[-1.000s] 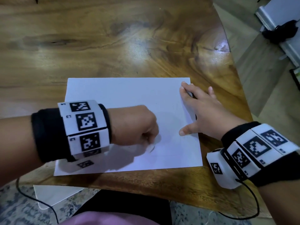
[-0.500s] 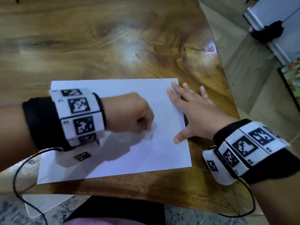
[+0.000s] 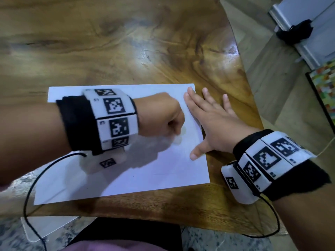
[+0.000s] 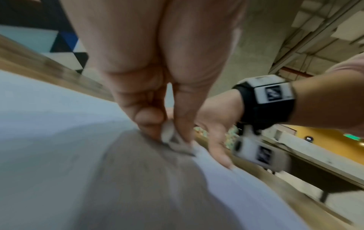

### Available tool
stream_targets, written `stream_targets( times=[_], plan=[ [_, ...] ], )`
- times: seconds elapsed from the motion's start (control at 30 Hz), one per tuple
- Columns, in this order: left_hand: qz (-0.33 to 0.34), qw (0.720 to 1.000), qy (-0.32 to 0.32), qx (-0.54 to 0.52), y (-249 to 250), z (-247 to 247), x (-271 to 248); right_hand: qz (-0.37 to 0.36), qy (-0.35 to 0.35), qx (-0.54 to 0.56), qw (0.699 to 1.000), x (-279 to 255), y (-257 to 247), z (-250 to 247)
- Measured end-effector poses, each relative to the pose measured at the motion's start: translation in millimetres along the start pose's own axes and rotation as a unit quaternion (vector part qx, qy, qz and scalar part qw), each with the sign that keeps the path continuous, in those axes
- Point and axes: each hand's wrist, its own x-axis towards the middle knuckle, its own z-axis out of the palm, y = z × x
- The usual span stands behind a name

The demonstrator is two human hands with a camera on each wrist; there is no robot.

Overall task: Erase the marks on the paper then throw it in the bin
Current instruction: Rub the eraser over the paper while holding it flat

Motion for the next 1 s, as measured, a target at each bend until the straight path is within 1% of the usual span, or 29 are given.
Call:
stream_targets(
  times=[0.07, 0.1, 0.13, 0.17, 0.27, 0.3, 0.33, 0.4, 0.47, 0.5, 0.53, 0.57, 0.67, 0.7, 0.77, 0.9, 1.0],
  plan=[
    [-0.038, 0.995, 0.09, 0.009, 2.5, -10.9, 16.5, 0.0, 0.0, 0.003, 1.0, -0.3, 0.0, 0.0],
    [-0.053, 0.991, 0.121, 0.013, 3.9, -13.7, 22.3, 0.0, 0.0, 0.005, 1.0, -0.6, 0.1, -0.1],
    [-0.057, 0.99, 0.127, 0.021, 5.5, -12.8, 23.7, -0.001, 0.0, 0.008, 1.0, -0.6, 0.1, -0.2],
    [-0.045, 0.992, 0.11, 0.028, 6.7, -7.4, 19.6, -0.002, 0.0, 0.01, 1.0, -1.0, 0.0, -0.5],
    [0.041, 0.999, 0.008, 0.021, 12.1, 14.2, -7.2, -0.001, 0.001, 0.018, 1.0, -1.4, 1.3, -0.4],
    [0.056, 0.998, -0.016, 0.009, 12.8, 18.8, -12.4, -0.001, 0.0, 0.02, 1.0, -2.0, 1.3, -0.5],
    [0.062, 0.998, -0.021, 0.003, 12.1, 19.3, -13.0, -0.001, 0.0, 0.02, 1.0, -2.2, 1.1, -0.4],
    [0.042, 0.999, 0.022, 0.012, 8.5, 11.2, -1.8, -0.003, 0.0, 0.021, 1.0, -2.3, 0.5, -0.6],
    [-0.013, 0.995, 0.102, 0.006, 3.8, 0.2, 13.3, -0.003, -0.001, 0.019, 1.0, -2.5, 0.0, -0.6],
    [-0.033, 0.991, 0.131, 0.001, 2.2, -3.1, 17.3, -0.002, -0.001, 0.016, 1.0, -2.6, -0.1, -0.7],
    [-0.034, 0.99, 0.137, 0.002, 1.2, -2.0, 17.8, -0.001, -0.001, 0.015, 1.0, -2.4, -0.2, -0.6],
    [-0.019, 0.993, 0.12, 0.008, 2.4, 2.2, 13.5, 0.0, -0.001, 0.016, 1.0, -2.2, -0.3, -0.9],
    [0.061, 0.998, 0.024, 0.006, 12.8, 20.0, -9.2, 0.001, 0.002, 0.019, 1.0, -1.9, -0.1, -1.0],
    [0.072, 0.997, 0.008, 0.0, 16.0, 22.8, -14.4, 0.002, 0.0, 0.021, 1.0, -2.0, -0.3, -1.0],
    [0.063, 0.998, 0.014, -0.006, 16.0, 24.2, -17.1, 0.003, 0.001, 0.025, 1.0, -2.2, -1.4, -1.2],
    [0.041, 0.998, 0.054, -0.016, 14.2, 30.7, -18.5, 0.0, 0.027, 0.026, 0.999, -11.6, -4.5, 1.3],
    [0.034, 0.998, 0.053, -0.009, 16.3, 32.4, -22.2, -0.006, 0.036, 0.025, 0.999, -24.9, -7.6, 12.7]
  ],
)
